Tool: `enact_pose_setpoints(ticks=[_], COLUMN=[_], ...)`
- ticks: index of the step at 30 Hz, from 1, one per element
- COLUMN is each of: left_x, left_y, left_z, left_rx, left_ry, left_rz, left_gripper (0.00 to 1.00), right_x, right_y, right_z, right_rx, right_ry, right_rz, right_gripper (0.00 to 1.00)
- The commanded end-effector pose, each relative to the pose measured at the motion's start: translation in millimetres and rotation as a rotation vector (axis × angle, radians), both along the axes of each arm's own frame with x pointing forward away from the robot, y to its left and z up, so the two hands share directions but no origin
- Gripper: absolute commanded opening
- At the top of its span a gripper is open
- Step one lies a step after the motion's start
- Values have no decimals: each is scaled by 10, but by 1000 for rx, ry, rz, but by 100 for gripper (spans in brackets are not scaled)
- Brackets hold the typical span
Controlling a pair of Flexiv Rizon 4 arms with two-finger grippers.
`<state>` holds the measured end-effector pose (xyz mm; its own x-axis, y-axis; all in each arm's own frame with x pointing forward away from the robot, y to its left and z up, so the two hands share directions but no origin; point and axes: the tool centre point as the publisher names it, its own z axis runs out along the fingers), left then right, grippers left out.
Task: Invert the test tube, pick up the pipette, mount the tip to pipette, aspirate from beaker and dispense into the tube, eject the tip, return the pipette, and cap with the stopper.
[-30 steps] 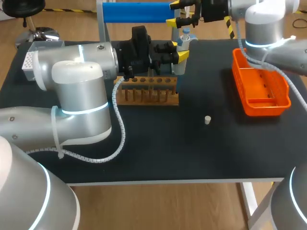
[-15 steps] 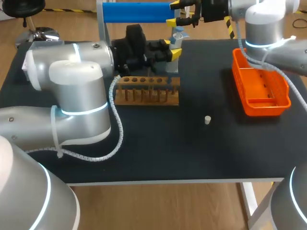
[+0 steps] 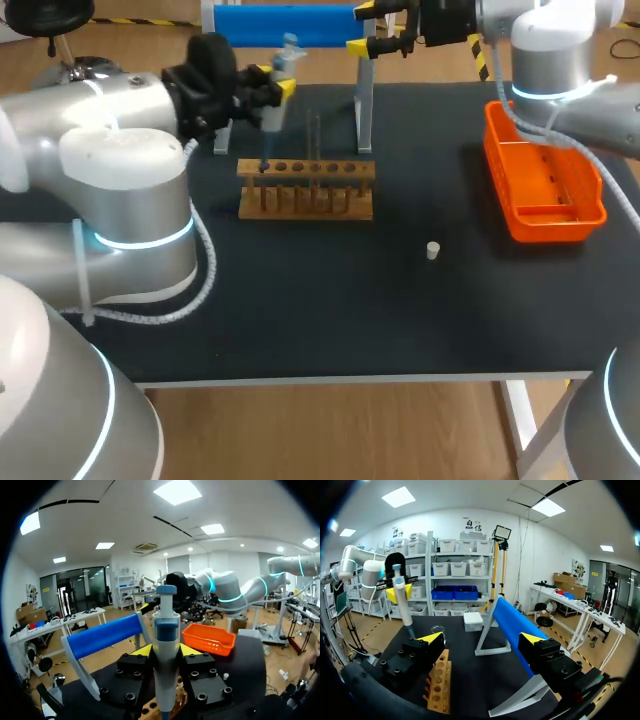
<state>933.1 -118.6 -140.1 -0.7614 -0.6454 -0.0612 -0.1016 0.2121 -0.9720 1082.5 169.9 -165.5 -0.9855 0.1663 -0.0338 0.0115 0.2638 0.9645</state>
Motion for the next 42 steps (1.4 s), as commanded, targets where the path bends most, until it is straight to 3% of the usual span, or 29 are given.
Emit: enact_pose_setpoints(ticks=[1,11,27,35,42], left_x=[167,685,1271,1489,1489], left_y=[212,525,743,777,777], left_z=[-27,-103,-15,-31,-31], left_rx=[9,28,48,58,58], left_ry=[1,15,0,15,15], left_rz=[28,157,347,412,412], left_gripper=[0,0,0,0,0], right_x=[4,4,4,4,4], right_y=[-10,-10,-10,-10,-10], right_z=[6,6,6,6,6], right_rx=[-2,-2,-2,-2,-2], right_ry=[2,2,2,2,2], right_rz=[3,3,3,3,3], right_gripper=[100,100,100,100,100])
